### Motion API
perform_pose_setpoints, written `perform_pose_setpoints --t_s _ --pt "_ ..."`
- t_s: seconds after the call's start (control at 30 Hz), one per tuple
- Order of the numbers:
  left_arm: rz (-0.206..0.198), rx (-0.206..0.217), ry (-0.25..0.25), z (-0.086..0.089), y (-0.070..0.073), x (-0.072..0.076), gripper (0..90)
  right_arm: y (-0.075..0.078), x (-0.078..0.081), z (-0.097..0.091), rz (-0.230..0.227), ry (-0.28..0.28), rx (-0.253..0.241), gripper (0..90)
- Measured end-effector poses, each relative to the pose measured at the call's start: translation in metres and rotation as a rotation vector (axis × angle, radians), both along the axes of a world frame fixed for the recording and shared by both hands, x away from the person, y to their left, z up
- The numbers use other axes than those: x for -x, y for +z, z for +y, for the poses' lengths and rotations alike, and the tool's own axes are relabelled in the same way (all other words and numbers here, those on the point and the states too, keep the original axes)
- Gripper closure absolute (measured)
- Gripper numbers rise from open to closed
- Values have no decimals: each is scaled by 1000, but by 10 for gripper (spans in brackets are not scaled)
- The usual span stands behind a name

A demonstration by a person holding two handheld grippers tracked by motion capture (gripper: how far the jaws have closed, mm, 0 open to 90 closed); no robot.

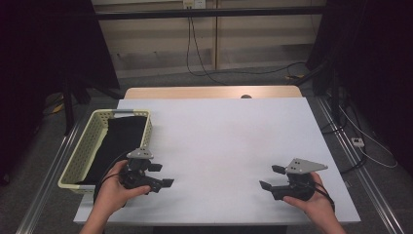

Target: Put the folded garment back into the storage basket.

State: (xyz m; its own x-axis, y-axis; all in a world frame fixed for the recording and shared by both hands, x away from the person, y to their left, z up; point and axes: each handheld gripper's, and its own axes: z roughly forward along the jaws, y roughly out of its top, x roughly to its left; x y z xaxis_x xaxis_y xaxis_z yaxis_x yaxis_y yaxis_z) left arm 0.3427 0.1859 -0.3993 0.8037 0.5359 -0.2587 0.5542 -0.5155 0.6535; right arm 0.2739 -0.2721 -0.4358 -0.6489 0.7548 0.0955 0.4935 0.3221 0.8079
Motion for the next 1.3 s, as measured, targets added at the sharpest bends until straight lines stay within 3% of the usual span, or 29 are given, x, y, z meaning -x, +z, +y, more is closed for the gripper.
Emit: perform_pose_setpoints --t_s 1.3 --pt "15 18 1 2 -8 4 242 -2 3 -4 -6 0 4 257"
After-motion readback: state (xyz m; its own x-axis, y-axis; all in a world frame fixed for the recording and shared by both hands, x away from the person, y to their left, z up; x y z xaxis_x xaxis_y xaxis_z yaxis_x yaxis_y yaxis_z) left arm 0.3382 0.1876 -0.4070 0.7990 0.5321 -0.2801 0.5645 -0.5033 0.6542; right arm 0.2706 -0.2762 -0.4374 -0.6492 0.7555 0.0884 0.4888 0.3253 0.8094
